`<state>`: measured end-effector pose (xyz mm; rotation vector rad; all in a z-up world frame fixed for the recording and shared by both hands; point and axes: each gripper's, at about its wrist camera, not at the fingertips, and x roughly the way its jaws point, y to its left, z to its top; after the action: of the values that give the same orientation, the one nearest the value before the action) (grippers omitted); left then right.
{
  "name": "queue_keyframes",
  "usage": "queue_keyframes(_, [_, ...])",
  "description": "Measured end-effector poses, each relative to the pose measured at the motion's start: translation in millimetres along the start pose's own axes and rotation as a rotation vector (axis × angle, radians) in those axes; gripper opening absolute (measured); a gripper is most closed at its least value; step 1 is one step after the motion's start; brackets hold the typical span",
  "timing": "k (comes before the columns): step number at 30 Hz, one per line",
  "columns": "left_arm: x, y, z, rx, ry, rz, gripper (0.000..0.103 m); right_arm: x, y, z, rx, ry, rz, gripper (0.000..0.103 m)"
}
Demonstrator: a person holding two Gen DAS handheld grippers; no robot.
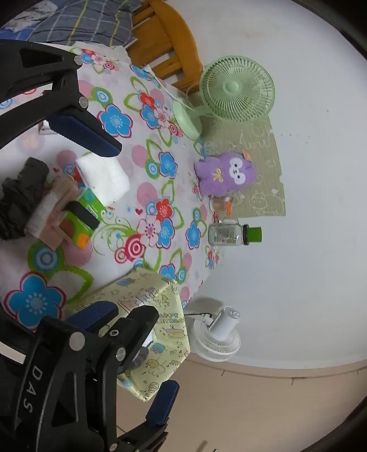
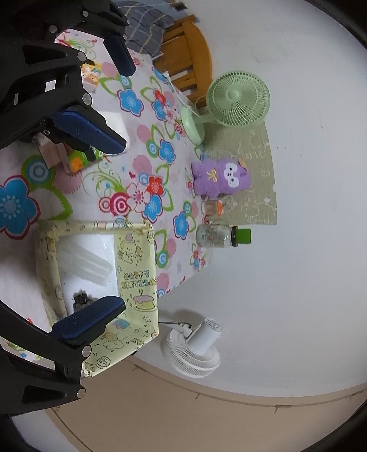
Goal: Organize soft objects
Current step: 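Move both tools back toward the remaining items on the table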
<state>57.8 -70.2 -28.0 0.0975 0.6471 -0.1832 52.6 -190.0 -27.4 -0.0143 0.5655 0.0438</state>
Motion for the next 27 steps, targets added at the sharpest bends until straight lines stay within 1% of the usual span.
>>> queue_keyframes(15, [-13.5,29.3,-29.7,-0.037,0.007,0.048,0.103,-4.6,37.2,-18.4,-0.038,0.005,0.065,0.102])
queue_keyframes(27, [-4.4,45.4,-55.6,-0.057,0.044,0.038,0.103,3.2,61.6,-38.3,-0.105,0.017,0.127,0.102])
